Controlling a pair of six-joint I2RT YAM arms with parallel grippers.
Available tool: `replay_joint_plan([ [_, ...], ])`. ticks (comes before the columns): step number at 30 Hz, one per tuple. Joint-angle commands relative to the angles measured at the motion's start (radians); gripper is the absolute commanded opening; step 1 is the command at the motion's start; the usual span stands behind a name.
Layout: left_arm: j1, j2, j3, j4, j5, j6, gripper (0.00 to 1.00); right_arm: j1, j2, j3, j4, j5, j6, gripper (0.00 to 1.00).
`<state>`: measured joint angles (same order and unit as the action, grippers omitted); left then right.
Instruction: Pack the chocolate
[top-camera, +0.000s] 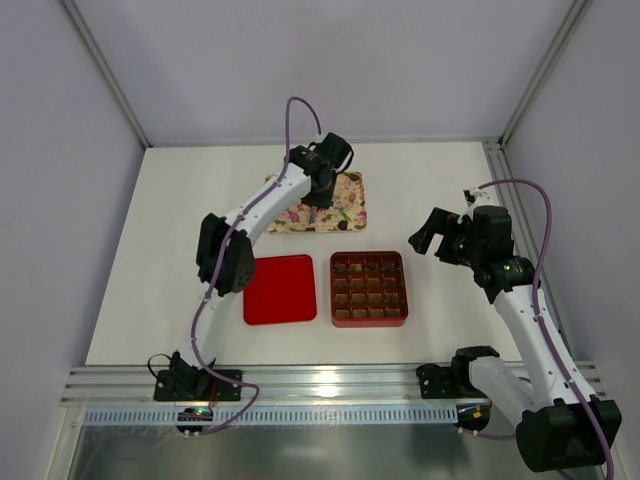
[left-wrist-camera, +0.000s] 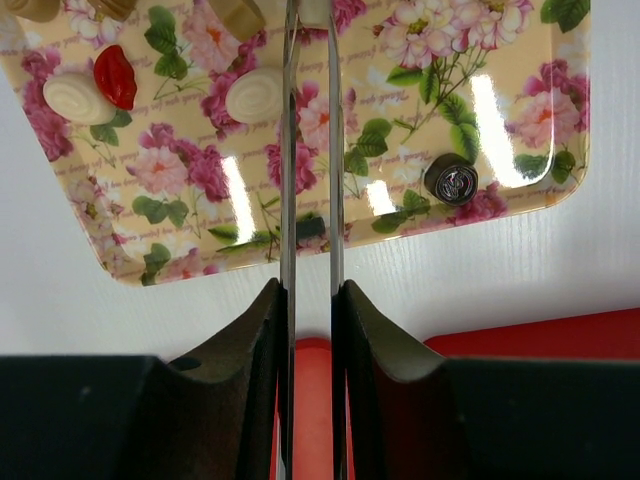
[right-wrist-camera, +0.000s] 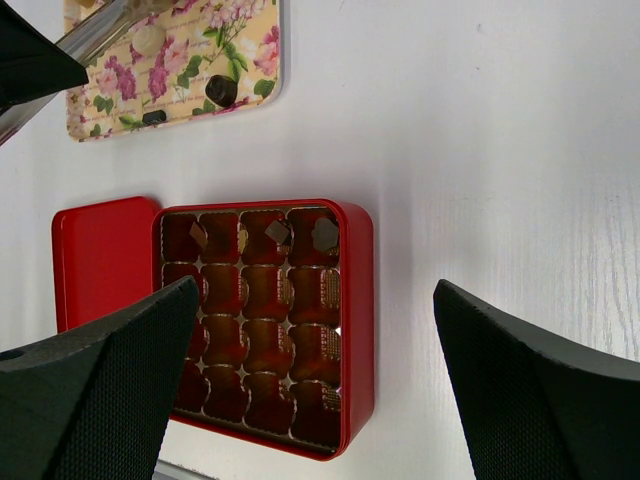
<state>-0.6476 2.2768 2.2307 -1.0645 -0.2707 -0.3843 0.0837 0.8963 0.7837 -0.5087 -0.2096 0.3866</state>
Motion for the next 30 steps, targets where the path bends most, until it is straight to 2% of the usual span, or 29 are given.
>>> replay_joint_plan([
  [1,0.006,-0.121,-0.02,0.024,0.019,0.009,0.2,0.001,-0.013,0.015,0.024,-0.011,-0.014,1.0],
  [10,0.0,-0.279,-0.173,0.052,0.08,-0.014,0.14,-0.001,-0.002,0.009,0.033,-0.011,-0.011,1.0],
  [17,-0.032,-0.391,-0.275,0.052,0.097,-0.025,0.14,0.001,0.001,-0.006,0.048,-0.014,-0.005,1.0],
  [30,-0.196,-0.663,-0.545,0.063,0.097,-0.102,0.15,-0.001,0.003,-0.017,0.065,-0.016,0.0,1.0],
])
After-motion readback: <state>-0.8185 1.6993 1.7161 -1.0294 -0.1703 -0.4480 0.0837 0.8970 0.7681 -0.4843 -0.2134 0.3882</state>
